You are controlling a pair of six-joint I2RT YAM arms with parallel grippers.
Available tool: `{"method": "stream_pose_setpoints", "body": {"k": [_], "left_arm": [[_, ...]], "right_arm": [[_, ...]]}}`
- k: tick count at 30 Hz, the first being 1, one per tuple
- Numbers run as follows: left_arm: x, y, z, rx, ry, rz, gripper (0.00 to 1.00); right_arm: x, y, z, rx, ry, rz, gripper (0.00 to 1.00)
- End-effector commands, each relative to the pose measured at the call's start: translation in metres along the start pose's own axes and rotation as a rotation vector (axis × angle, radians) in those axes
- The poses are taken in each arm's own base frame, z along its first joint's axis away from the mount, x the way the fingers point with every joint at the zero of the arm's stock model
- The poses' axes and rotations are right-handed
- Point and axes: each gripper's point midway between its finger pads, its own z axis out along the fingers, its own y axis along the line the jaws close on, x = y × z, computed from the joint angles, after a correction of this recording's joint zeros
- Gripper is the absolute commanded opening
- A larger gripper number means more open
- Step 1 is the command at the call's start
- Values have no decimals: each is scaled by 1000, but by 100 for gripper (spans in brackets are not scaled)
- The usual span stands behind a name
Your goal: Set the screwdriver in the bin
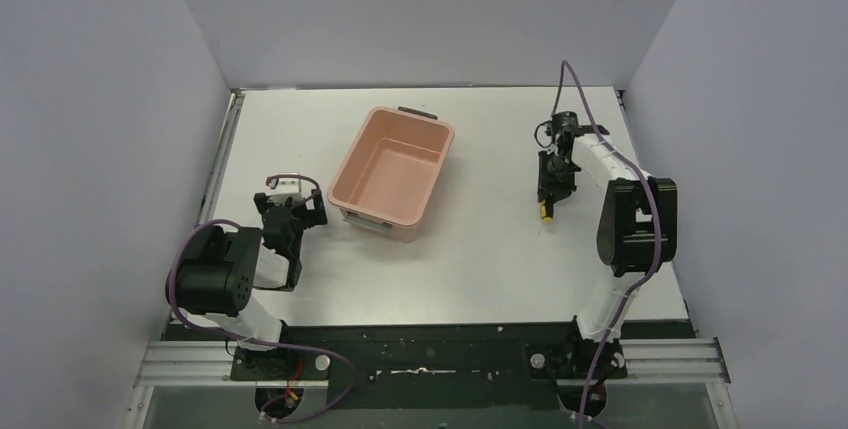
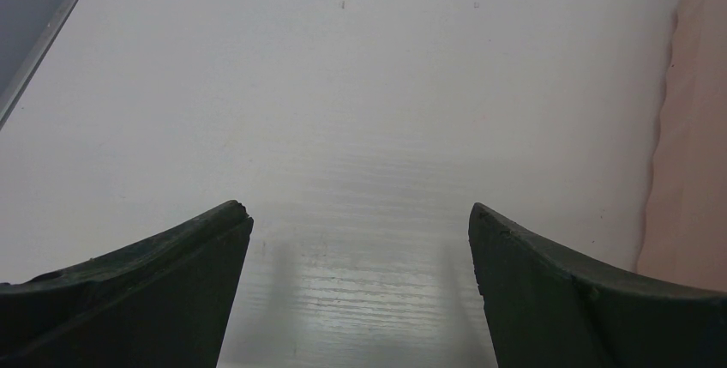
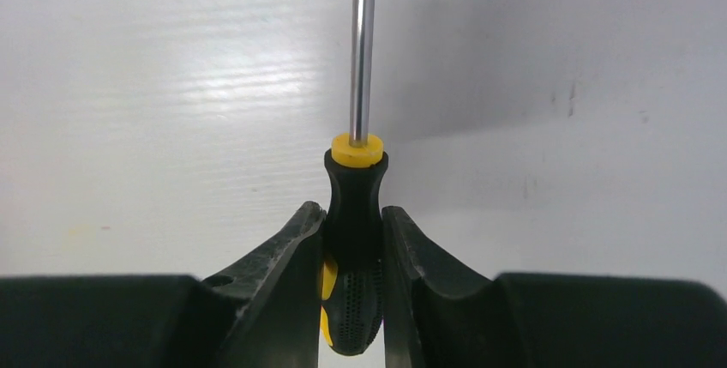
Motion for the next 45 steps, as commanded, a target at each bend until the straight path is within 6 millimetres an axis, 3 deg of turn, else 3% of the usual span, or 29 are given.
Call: {"method": "stream_pose_setpoints", "body": {"k": [1, 3, 5, 8, 11, 15, 19, 21, 24, 30, 33, 39, 45], "left_arm": [[-24, -1, 6, 2, -81, -5, 97], [-24, -1, 6, 2, -81, -5, 97], [-24, -1, 6, 2, -81, -5, 97], [-24, 0, 6, 1, -81, -5, 97], [-24, -1, 6, 3, -80, -5, 97], [-24, -1, 6, 2, -81, -5, 97], [-24, -1, 6, 3, -79, -5, 97], [-24, -1, 6, 3, -80, -4, 97], [-24, -1, 6, 2, -80, -5, 97], [-24, -1, 6, 2, -81, -5, 97], [-24, -1, 6, 2, -80, -5, 97], [-24, -1, 6, 2, -81, -4, 97], [-24, -1, 6, 3, -79, -5, 97]], "right_arm": [[-56, 15, -98, -78, -203, 85, 0], [-69, 29, -129, -132, -269, 106, 0], [-77, 60, -159, -225, -321, 91, 0], [-86, 140, -200, -381, -419, 10, 0], [-85, 229, -226, -551, -474, -62, 0], [-80, 322, -244, -705, -514, -134, 0], [-70, 372, -228, -744, -491, -159, 0], [-63, 384, -214, -721, -478, -166, 0], [-49, 393, -176, -654, -442, -172, 0], [-15, 390, -89, -496, -330, -188, 0], [-4, 389, -60, -444, -292, -198, 4], [-2, 382, -31, -376, -280, -189, 34], [-9, 387, -43, -395, -311, -184, 50]]}}
